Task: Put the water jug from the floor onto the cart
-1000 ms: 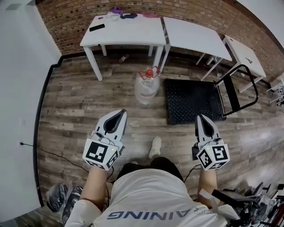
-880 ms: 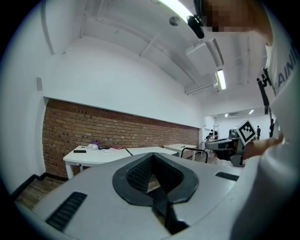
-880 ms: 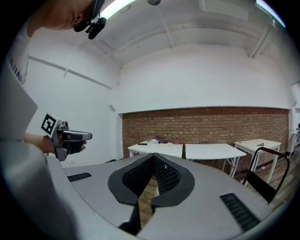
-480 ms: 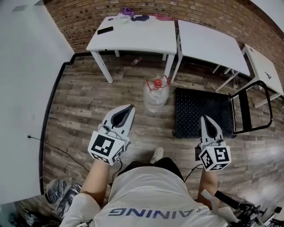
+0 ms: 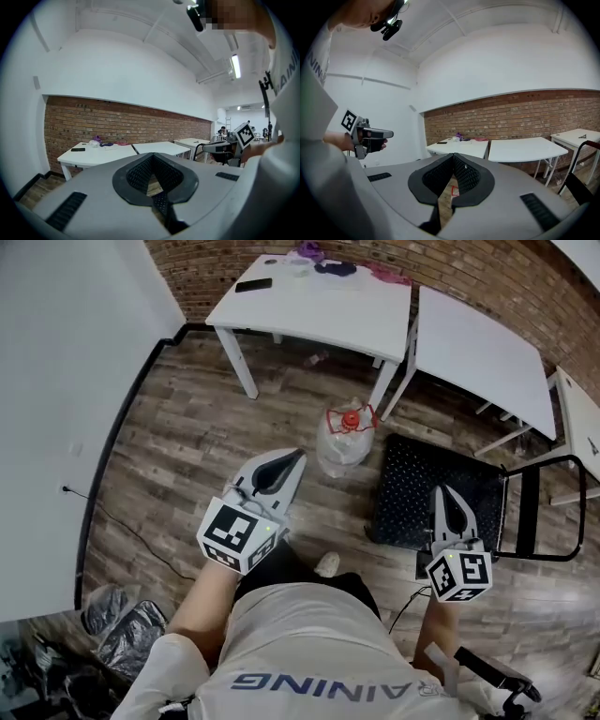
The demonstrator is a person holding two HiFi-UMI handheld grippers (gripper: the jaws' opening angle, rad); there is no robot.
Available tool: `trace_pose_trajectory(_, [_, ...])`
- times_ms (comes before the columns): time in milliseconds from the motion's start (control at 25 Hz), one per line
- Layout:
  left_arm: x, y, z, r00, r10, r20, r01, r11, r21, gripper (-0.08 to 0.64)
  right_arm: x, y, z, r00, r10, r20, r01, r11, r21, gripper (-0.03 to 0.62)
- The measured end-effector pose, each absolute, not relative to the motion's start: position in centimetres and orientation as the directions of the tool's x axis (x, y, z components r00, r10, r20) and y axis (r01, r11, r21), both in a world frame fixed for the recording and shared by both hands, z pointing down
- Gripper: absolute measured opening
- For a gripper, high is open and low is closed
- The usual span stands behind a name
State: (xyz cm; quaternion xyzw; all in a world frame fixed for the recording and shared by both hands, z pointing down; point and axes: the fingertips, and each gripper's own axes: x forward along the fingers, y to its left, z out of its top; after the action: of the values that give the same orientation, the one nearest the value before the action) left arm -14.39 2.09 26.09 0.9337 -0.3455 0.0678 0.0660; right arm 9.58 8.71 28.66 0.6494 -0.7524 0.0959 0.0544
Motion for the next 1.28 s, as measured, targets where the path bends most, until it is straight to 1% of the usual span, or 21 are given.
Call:
trace_pose_trajectory(160, [-14.7,-0.1,27.0,0.75,-0.636,0.18,-0.657,-0.748,0.095,0.002,9.3,7.1,30.0,-0.145,-0.962,0.23,-0.988,0.13,-0.081,0.005])
trace_pose_trajectory(280, [-14.2,-2.4,27.6,0.769,-0.612,0.187,-0.634,-0.768,0.093,0.001,9.3,5.5,30.6,-0.124,-0.963,0.241,-0.991,0.107,-0.083,0.005])
trace_pose_trajectory(520, [-14.1,-10.4,28.8,0.798,-0.573,0.186,-0.595,-0.797,0.101,0.0,8.5,-0.2,31.7,-0.079,-0.962,0.263,-0.995,0.062,-0.072,0.006])
trace_pose_trajectory(720, [-14.8,-17.4,30.7,0.817,-0.532,0.221,-0.56,-0.824,0.086,0.002,7.2,-6.9,32.0,-0.038,-0.962,0.272,-0.998,0.021,-0.066,0.006])
trace_pose_trajectory(880, [-14.9,-21.9,31.5,0.841,-0.49,0.231,-0.52,-0.849,0.091,0.002,6.6,-10.8,31.1,-0.006,-0.964,0.265,-1.0,-0.002,-0.03,0.006])
trace_pose_trajectory(1080, [-13.6,-25.0,32.3,0.849,-0.477,0.226,-0.506,-0.858,0.088,0.002,7.9,-12.9,32.6,0.018,-0.955,0.295,-0.999,-0.026,-0.024,0.006])
trace_pose_trajectory(1280, [-11.4,-26.3,35.4,0.83,-0.488,0.269,-0.527,-0.845,0.092,0.0,10.3,-14.4,36.5,0.01,-0.941,0.338,-0.998,-0.03,-0.054,0.006])
